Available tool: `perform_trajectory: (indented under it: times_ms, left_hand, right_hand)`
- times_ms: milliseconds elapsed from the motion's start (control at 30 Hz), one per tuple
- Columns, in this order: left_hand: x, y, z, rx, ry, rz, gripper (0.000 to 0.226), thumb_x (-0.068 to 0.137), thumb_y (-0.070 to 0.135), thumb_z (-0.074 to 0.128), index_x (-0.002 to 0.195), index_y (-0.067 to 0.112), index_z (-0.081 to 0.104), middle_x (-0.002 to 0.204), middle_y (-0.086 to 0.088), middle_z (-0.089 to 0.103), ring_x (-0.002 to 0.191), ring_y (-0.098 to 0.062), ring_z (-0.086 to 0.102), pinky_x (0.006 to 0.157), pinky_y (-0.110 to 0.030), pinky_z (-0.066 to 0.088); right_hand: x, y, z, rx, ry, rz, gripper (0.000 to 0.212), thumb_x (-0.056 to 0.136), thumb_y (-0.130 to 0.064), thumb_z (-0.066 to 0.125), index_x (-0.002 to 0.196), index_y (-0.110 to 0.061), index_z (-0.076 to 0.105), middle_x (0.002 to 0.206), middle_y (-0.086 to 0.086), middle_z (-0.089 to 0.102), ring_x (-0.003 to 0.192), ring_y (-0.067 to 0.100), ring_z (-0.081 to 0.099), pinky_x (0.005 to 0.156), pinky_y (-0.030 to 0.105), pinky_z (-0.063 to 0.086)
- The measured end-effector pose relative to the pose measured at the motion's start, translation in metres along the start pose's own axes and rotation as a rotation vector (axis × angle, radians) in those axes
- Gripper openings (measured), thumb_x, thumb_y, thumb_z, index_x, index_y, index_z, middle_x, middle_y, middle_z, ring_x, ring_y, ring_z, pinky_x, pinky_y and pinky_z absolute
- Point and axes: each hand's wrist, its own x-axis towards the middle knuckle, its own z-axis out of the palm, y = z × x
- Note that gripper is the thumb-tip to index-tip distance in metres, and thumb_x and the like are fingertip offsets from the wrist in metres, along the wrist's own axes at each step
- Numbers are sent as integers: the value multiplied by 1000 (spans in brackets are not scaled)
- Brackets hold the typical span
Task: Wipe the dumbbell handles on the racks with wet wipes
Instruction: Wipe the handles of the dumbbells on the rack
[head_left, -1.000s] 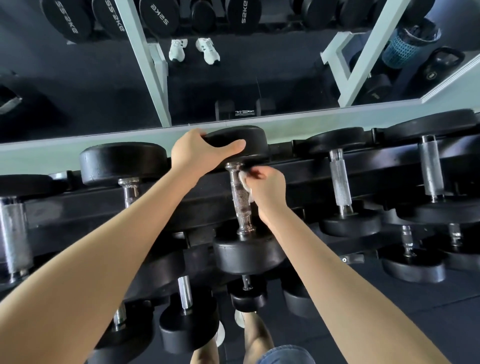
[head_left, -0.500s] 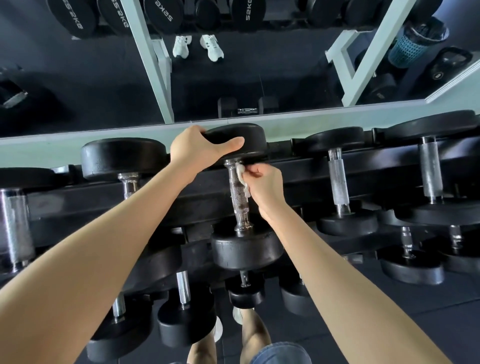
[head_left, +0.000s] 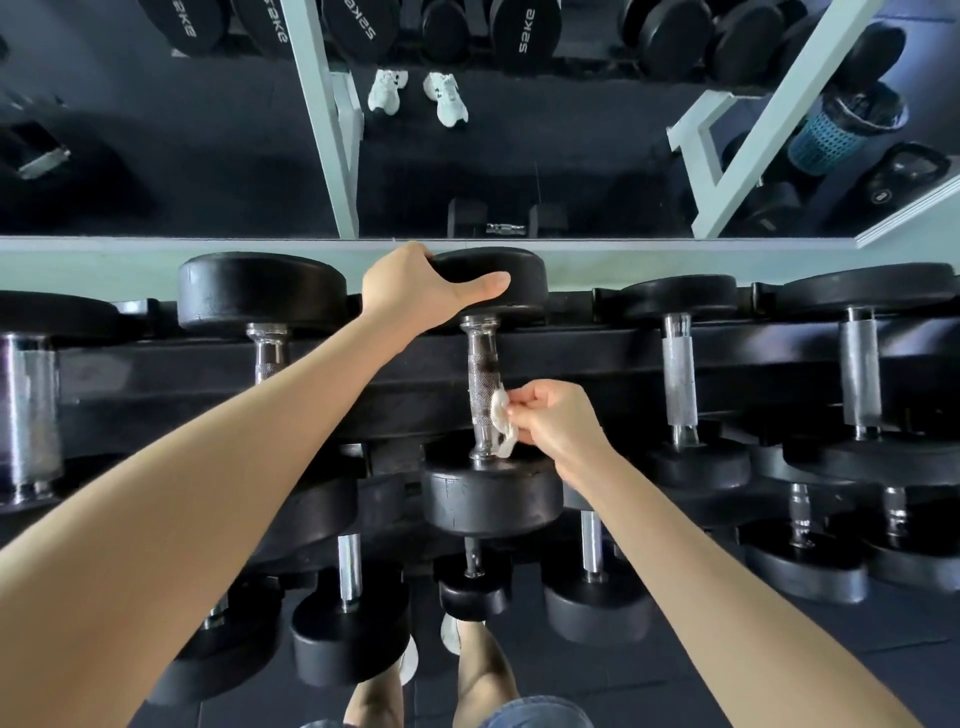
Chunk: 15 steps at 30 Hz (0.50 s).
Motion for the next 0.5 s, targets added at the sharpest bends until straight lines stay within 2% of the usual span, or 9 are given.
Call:
perform_trajectory:
  times_ms: [67, 133, 200, 267, 333, 400, 433, 500]
  left_hand:
    - [-2, 2, 1, 20, -3, 23, 76, 64, 78, 60, 101, 11, 58, 85, 0, 63, 76, -16, 58, 68, -32, 50]
    - [-3, 0, 0, 13, -23, 62, 70, 69, 75, 59, 106, 15, 55, 95, 2, 62, 86, -17, 58, 75, -33, 49]
    - [-4, -5, 0, -42, -54, 113, 71, 74, 70, 59, 123, 19, 53, 112, 3, 61, 105, -18, 55, 85, -35, 48]
    - [-4, -11, -2, -64, -59, 163, 71, 77, 66, 59, 132, 21, 50, 121, 1, 60, 114, -20, 52, 88, -35, 47]
    - [-4, -16, -3, -64, -68, 187, 71, 79, 64, 59, 135, 23, 48, 125, 0, 58, 118, -21, 50, 88, -33, 45]
    - [-4, -19, -8, -92, -94, 198, 70, 81, 60, 60, 138, 21, 45, 128, 2, 57, 120, -20, 50, 87, -30, 41]
    - [-5, -21, -11, -115, -108, 208, 69, 82, 56, 61, 139, 21, 45, 130, 3, 56, 120, -20, 50, 89, -29, 41]
    - [-6, -27, -16, -169, -134, 232, 62, 86, 48, 61, 139, 21, 45, 133, 1, 55, 122, -20, 50, 97, -31, 42]
  right_hand:
    - [-7, -6, -12, 39, 29, 6, 11, 86, 5, 59, 88, -1, 68, 84, 15, 71, 81, 24, 69, 81, 38, 58]
    - [-14, -15, -24, 302, -4, 67, 13, 90, 1, 58, 101, 0, 65, 98, 17, 71, 92, 26, 70, 83, 37, 57]
    - [-23, -20, -32, 588, -101, 149, 19, 91, 0, 55, 110, 2, 59, 106, 20, 69, 96, 27, 69, 80, 36, 58]
    - [-27, -20, -35, 595, -140, 179, 24, 90, -1, 56, 114, 1, 58, 105, 16, 70, 93, 25, 69, 77, 35, 58]
    - [-27, -23, -31, 409, -68, 116, 19, 89, -2, 59, 107, -4, 64, 96, 9, 73, 85, 17, 71, 73, 27, 56]
    - [-21, -29, -22, 158, 54, -104, 17, 88, 0, 60, 92, -13, 70, 86, 0, 74, 80, 11, 69, 72, 21, 53]
    - [-16, -31, -16, -18, 116, -298, 20, 87, 0, 61, 88, -16, 72, 85, -4, 74, 80, 10, 68, 73, 20, 52]
    - [3, -30, -5, -504, 182, -812, 18, 86, -2, 59, 86, -14, 72, 90, -4, 73, 87, 12, 66, 82, 23, 50]
